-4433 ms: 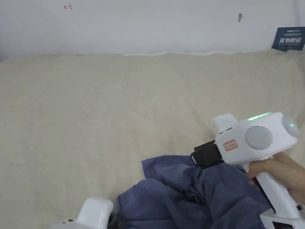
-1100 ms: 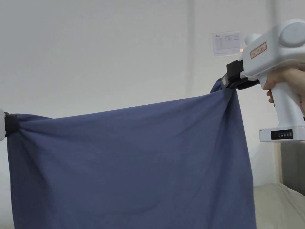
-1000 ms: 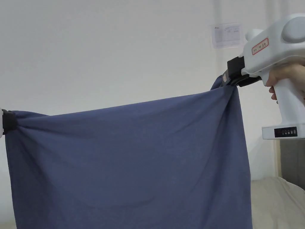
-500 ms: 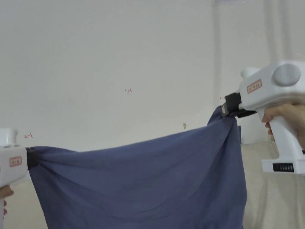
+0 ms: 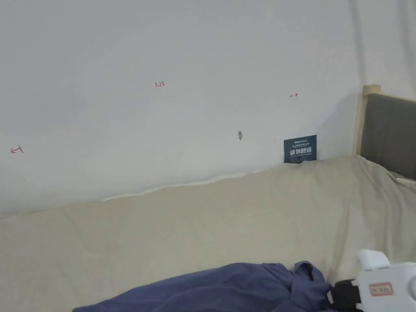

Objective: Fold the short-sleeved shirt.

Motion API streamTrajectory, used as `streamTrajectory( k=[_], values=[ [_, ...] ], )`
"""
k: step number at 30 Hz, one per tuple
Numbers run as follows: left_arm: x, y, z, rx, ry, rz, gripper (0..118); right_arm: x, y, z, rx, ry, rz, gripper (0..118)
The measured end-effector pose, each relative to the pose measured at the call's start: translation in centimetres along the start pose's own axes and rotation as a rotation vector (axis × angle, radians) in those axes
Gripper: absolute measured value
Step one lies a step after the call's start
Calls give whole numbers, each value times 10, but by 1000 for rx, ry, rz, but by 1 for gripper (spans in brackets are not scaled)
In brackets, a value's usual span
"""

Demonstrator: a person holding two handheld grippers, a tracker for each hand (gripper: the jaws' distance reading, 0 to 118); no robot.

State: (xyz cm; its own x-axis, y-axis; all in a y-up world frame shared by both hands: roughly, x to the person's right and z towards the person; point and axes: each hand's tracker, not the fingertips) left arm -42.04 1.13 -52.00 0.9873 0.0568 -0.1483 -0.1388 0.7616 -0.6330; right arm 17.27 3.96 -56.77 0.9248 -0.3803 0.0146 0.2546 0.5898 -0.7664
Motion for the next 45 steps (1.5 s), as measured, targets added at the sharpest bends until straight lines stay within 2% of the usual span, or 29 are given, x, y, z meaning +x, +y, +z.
streamTrajectory(
  k=[2,5,7,11,19,24,29,37,38,39,40,41,42,45],
  values=[
    [3,-17,18,9,-12,60,7,13,-22,10,-1,13,-46,13],
    [4,-31,43,3,-23,35,7,30,-43,27,7,26,-62,13],
    [4,-44,66,21,16,13,7,19,-65,50,21,27,-55,13],
    [-4,-79,116,24,2,44,7,10,-97,95,42,13,-29,13],
    [-26,-173,198,-15,34,16,7,8,-181,176,49,-19,12,13],
    [-31,-224,232,-60,41,-21,7,24,-233,190,8,-19,-41,13],
    [-26,-246,264,-57,38,18,7,36,-271,203,-2,-19,-68,13],
    [-22,-273,274,-43,41,-4,7,47,-298,207,-3,-38,-57,13],
    [-21,-275,274,-39,34,-7,8,46,-297,205,8,-31,-52,20],
    [-22,-275,274,-41,15,-15,22,44,-296,205,10,-34,-45,48],
    [-22,-275,276,-44,12,-17,51,43,-294,205,12,-52,-27,78],
    [-23,-273,278,-34,32,-10,86,41,-294,206,28,-67,3,105],
    [-24,-272,280,-33,29,-8,115,40,-294,209,47,-69,18,118],
    [-25,-260,297,13,-10,24,118,37,-288,227,134,-49,51,116]
  ],
)
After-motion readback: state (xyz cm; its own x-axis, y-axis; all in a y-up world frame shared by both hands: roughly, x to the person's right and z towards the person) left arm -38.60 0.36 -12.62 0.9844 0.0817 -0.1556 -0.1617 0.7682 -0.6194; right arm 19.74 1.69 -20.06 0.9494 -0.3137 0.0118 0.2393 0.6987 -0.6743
